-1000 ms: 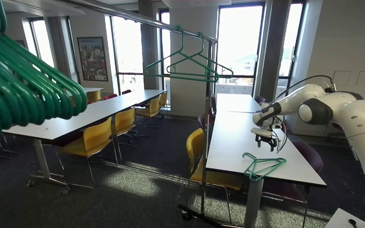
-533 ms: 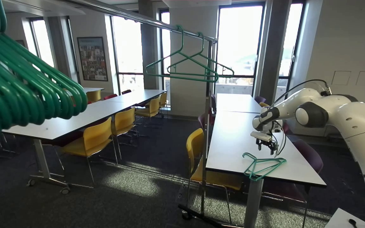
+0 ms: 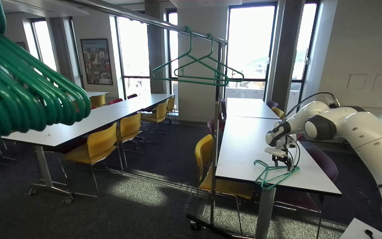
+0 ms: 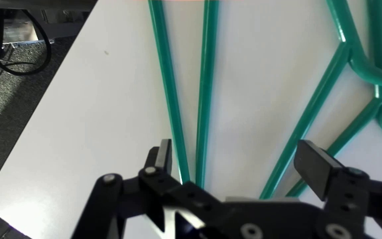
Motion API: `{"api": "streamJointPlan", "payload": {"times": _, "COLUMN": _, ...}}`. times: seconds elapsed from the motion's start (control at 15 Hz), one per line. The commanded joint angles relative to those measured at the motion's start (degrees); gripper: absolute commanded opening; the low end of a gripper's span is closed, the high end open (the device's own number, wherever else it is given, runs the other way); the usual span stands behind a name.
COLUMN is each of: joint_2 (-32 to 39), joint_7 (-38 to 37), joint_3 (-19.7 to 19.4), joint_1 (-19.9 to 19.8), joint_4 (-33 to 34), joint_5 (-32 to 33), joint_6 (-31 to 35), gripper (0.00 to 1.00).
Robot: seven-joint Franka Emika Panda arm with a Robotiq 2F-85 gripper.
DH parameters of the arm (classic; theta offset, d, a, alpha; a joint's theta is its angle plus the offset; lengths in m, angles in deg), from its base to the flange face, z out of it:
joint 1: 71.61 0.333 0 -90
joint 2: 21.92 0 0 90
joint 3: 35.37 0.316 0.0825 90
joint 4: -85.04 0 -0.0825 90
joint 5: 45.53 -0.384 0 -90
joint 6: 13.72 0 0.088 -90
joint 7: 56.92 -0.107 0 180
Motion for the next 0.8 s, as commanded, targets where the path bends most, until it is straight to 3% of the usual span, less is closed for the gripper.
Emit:
{"api": "streamJointPlan", "payload": {"times": 0.0, "joint_2": 1.74, "joint_7": -1.23, "joint_3": -0.73, "joint_1": -0.28, "joint_4": 1.94, "joint_5": -0.02, "joint_6": -0.79, "gripper": 1.0}}
{"api": "streamJointPlan", "payload": {"times": 0.73, "joint_2": 2.64, "joint_7": -3.01, "joint_3": -3.14, "joint_1": -0.06, "joint_4": 0.53, "joint_5": 0.61, "joint_6": -1.61, "gripper": 1.0}}
